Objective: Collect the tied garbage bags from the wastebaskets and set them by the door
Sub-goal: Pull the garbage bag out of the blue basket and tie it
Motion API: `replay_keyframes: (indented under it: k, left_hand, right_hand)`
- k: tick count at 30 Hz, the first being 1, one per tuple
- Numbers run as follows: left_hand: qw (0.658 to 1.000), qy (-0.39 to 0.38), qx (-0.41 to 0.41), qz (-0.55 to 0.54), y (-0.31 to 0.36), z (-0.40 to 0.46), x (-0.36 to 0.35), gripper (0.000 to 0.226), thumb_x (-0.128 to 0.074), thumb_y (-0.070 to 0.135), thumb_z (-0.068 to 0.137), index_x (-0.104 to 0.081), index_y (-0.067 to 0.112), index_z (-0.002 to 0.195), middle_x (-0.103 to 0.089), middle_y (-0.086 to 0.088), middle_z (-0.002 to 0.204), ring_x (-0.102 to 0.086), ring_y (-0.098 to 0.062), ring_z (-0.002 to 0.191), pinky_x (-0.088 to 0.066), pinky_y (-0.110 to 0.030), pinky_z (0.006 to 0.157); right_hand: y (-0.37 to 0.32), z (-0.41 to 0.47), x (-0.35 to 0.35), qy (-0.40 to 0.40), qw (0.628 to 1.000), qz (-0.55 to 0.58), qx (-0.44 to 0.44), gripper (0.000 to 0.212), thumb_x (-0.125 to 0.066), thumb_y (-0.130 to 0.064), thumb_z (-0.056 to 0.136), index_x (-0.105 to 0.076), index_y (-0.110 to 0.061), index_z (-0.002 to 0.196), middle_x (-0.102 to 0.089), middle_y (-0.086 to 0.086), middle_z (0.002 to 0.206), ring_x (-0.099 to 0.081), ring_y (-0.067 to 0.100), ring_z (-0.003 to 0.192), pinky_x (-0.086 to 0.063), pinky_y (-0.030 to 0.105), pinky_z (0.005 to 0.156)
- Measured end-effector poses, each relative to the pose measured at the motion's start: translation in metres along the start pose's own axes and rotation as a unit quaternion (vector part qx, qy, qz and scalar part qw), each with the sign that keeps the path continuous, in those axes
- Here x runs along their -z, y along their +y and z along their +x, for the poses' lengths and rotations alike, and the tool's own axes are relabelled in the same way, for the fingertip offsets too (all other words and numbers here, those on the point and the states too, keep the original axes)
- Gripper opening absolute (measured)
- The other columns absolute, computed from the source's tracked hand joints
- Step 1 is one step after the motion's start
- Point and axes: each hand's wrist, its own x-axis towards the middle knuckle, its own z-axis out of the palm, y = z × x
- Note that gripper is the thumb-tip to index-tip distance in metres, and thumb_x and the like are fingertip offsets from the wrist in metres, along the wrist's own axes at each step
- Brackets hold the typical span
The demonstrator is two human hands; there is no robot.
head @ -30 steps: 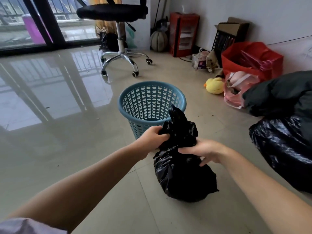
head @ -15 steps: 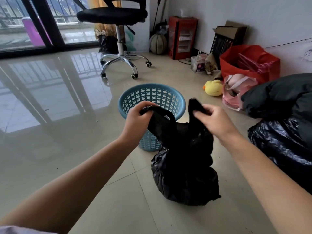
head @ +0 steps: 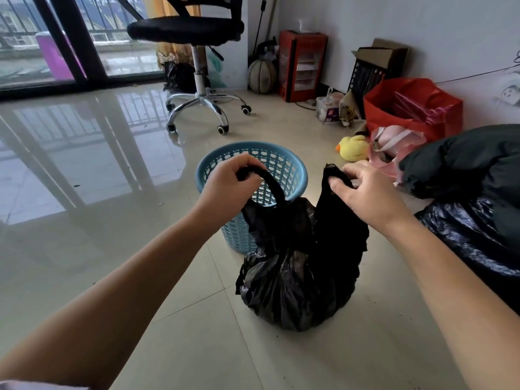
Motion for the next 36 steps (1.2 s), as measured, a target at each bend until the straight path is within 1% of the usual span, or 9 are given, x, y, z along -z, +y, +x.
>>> replay_keyframes:
  k: [5, 12, 17, 20, 23, 25, 29, 34, 36]
  left_hand:
    - [0.991, 0.11, -0.013, -0.077, 0.009, 0.0, -0.003, 0.031, -0.049, -0.004, 0.085, -0.063, 0.023, 0.079, -0.058, 0.003, 0.071, -0.052, -0.013, 0.063, -0.051, -0.031, 0.063]
    - [0.998, 0.057, 0.002, 0.004, -0.001, 0.004, -0.003, 0.018, -0.059, 0.016, 0.086, -0.06, 0.029, 0.074, -0.045, 0.008, 0.06, -0.04, -0.008, 0.06, -0.033, -0.024, 0.062]
    - [0.997, 0.03, 0.016, -0.064, 0.011, -0.004, -0.005, 0.027, -0.054, 0.009, 0.091, -0.065, 0.025, 0.073, -0.062, 0.002, 0.058, -0.056, -0.009, 0.052, -0.048, -0.022, 0.057]
    - [0.98, 0.011, 0.07, -0.187, 0.014, -0.002, -0.001, 0.019, -0.047, 0.007, 0.096, -0.066, 0.01, 0.092, -0.07, -0.01, 0.078, -0.07, -0.016, 0.071, -0.059, -0.024, 0.072]
    - [0.962, -0.095, 0.159, -0.202, 0.018, 0.001, 0.011, 0.028, -0.037, 0.008, 0.099, -0.064, 0.003, 0.102, -0.06, -0.002, 0.056, -0.057, -0.015, 0.046, -0.053, -0.02, 0.054]
    - [0.98, -0.134, 0.135, -0.065, 0.024, 0.002, 0.016, 0.034, -0.038, 0.008, 0.095, -0.071, 0.01, 0.09, -0.038, 0.003, 0.046, -0.034, -0.011, 0.039, -0.039, -0.018, 0.046]
    - [0.976, -0.175, -0.082, 0.098, 0.051, -0.011, 0.008, 0.025, -0.049, 0.016, 0.08, -0.072, 0.024, 0.074, -0.052, 0.003, 0.055, -0.046, -0.014, 0.05, -0.039, -0.02, 0.048]
    - [0.916, -0.273, -0.252, 0.154, 0.047, -0.026, -0.018, 0.023, -0.049, 0.012, 0.086, -0.07, 0.019, 0.092, -0.058, 0.013, 0.086, -0.055, -0.001, 0.087, -0.042, -0.011, 0.082]
    - [0.947, -0.229, -0.209, 0.081, 0.039, -0.022, -0.019, 0.028, -0.046, 0.009, 0.09, -0.064, 0.025, 0.102, -0.059, 0.011, 0.096, -0.055, -0.001, 0.097, -0.043, -0.015, 0.087]
  right_hand:
    - [-0.01, -0.01, -0.016, -0.179, 0.944, 0.267, -0.074, 0.029, -0.063, -0.027, 0.085, -0.065, -0.023, 0.114, -0.069, -0.005, 0.111, -0.066, 0.013, 0.102, -0.05, 0.029, 0.092]
    - [-0.005, -0.019, -0.031, -0.234, 0.959, -0.142, 0.078, 0.063, -0.056, -0.058, 0.083, -0.053, -0.021, 0.133, -0.037, -0.008, 0.146, -0.036, 0.013, 0.135, -0.029, 0.036, 0.113]
    - [-0.004, -0.018, -0.04, -0.147, 0.983, -0.072, 0.088, 0.045, -0.056, -0.041, 0.09, -0.056, -0.024, 0.131, -0.024, -0.023, 0.148, -0.022, 0.007, 0.14, -0.018, 0.032, 0.117]
    - [-0.013, -0.016, -0.03, -0.157, 0.964, 0.212, 0.015, 0.037, -0.055, -0.023, 0.093, -0.056, -0.029, 0.13, -0.044, -0.041, 0.126, -0.047, -0.01, 0.12, -0.035, 0.009, 0.1]
    - [-0.015, -0.008, -0.014, -0.069, 0.953, 0.292, 0.039, 0.019, -0.057, -0.026, 0.092, -0.066, -0.032, 0.108, -0.067, -0.008, 0.114, -0.063, 0.004, 0.105, -0.045, 0.029, 0.103]
    - [-0.018, -0.005, -0.002, -0.083, 0.96, 0.266, 0.037, 0.027, -0.061, -0.039, 0.086, -0.061, -0.031, 0.112, -0.07, -0.002, 0.089, -0.067, 0.01, 0.086, -0.051, 0.038, 0.094]
    - [-0.032, -0.013, 0.0, -0.314, 0.942, 0.109, 0.043, 0.056, -0.066, -0.062, 0.072, -0.038, -0.048, 0.119, -0.063, -0.02, 0.075, -0.06, -0.005, 0.071, -0.047, 0.015, 0.074]
    - [-0.058, -0.035, -0.021, -0.335, 0.937, 0.02, 0.095, 0.01, -0.054, -0.01, 0.092, -0.059, -0.018, 0.093, -0.058, -0.016, 0.093, -0.048, -0.011, 0.077, -0.041, 0.008, 0.071]
    - [-0.058, -0.038, -0.024, -0.318, 0.944, 0.088, 0.016, 0.038, -0.037, -0.016, 0.096, -0.053, -0.018, 0.062, -0.05, 0.0, 0.051, -0.041, 0.004, 0.041, -0.035, 0.024, 0.052]
